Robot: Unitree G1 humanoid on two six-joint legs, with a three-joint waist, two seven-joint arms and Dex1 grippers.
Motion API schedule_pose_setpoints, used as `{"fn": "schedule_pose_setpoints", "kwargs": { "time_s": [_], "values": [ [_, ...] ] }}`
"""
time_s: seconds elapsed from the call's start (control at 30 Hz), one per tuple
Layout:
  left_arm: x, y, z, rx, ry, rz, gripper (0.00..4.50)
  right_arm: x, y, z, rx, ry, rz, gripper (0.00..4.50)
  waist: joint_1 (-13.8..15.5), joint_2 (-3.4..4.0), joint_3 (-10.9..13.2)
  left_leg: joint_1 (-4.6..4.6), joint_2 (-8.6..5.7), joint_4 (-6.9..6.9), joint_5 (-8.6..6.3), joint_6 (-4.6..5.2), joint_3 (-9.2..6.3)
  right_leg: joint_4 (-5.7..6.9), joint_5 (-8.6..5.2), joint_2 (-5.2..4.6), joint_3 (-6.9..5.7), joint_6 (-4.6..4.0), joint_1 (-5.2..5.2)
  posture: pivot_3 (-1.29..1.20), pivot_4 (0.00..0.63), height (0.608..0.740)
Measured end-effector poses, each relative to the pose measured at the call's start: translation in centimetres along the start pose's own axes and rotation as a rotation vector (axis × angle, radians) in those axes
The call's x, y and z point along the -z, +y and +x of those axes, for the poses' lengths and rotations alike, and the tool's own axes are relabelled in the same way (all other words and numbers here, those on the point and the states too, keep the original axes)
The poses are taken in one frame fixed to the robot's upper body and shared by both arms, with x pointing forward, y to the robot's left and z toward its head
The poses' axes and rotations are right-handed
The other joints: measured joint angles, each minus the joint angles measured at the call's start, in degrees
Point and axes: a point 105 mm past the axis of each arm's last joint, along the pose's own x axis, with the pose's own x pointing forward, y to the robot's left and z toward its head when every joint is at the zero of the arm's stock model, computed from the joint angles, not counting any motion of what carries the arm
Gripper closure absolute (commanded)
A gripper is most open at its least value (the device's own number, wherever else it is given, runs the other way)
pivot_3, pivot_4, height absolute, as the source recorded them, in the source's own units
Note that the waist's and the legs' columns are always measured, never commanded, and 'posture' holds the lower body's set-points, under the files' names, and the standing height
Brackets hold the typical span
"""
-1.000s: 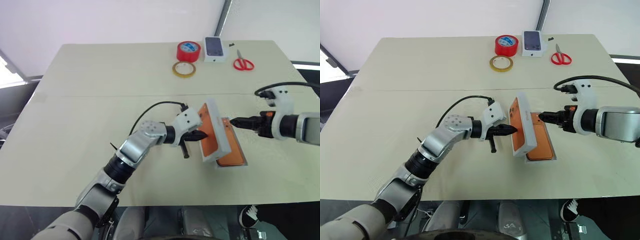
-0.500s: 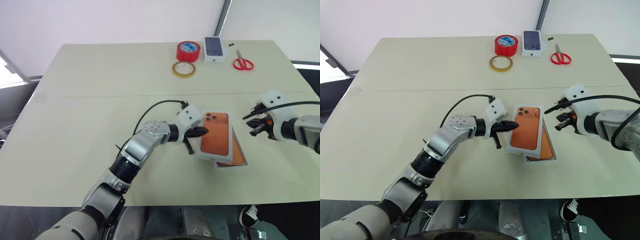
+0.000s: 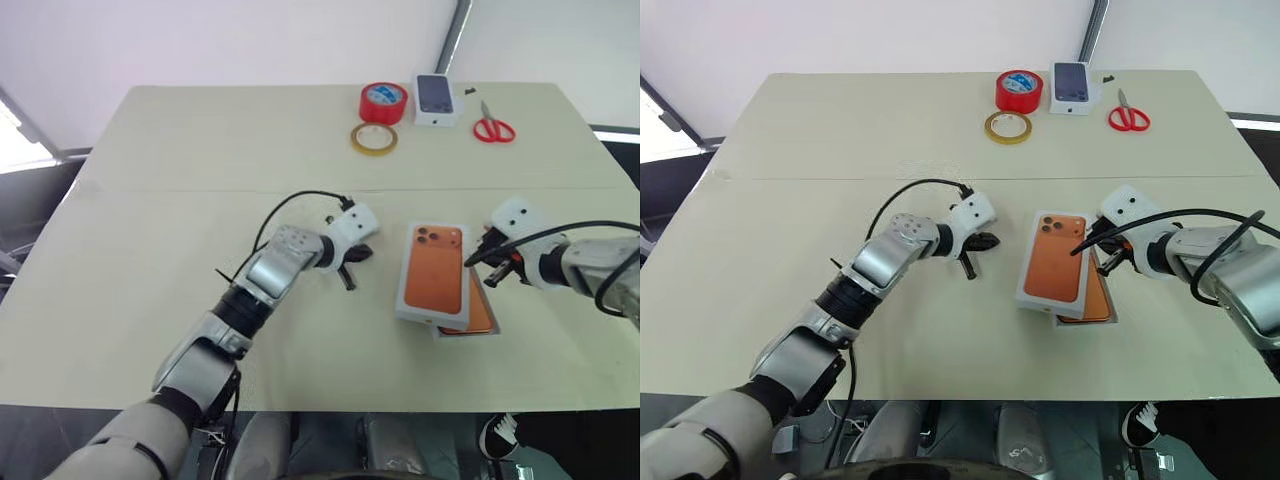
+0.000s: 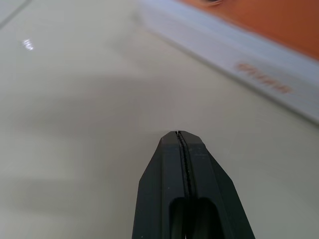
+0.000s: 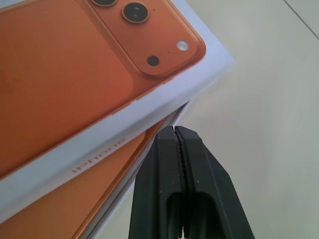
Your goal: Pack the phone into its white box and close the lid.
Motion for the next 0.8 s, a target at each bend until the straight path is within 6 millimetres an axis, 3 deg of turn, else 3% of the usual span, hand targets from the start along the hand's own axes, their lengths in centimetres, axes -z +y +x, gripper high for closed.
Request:
{"fn": "schedule_pose_setpoints", "kwargs": {
  "time_s": [0.13,0.4,0.8],
  "values": [
    [-0.9,-2.0,1.1,0.084,-0.022,0.007,4.5,-0.2,0.4,0.0,-0.017,-0.004,-0.027,4.48,-0.1,0.0,0.0,-0.01,0.02,-0.02,0.0,0.0,0.01,0.01,0.0,0.02,0.0,0.0,-0.03,0.0,0.15,0.74],
    [-1.6,-3.9,1.3,0.171,-0.066,-0.009,4.5,0.6,0.4,-0.8,-0.021,0.018,-0.045,4.48,-0.7,0.0,0.0,-0.01,0.02,-0.03,-0.01,0.02,-0.01,0.04,0.0,0.03,0.0,0.0,-0.04,0.0,0.15,0.74],
    [-2.9,-4.7,0.9,0.194,-0.098,0.012,4.5,2.5,0.6,-1.3,-0.027,0.073,-0.052,4.48,-0.7,0.01,0.0,-0.01,0.02,0.0,-0.02,0.04,-0.01,0.04,0.0,0.03,-0.01,0.0,-0.02,0.0,0.15,0.74]
  ]
}}
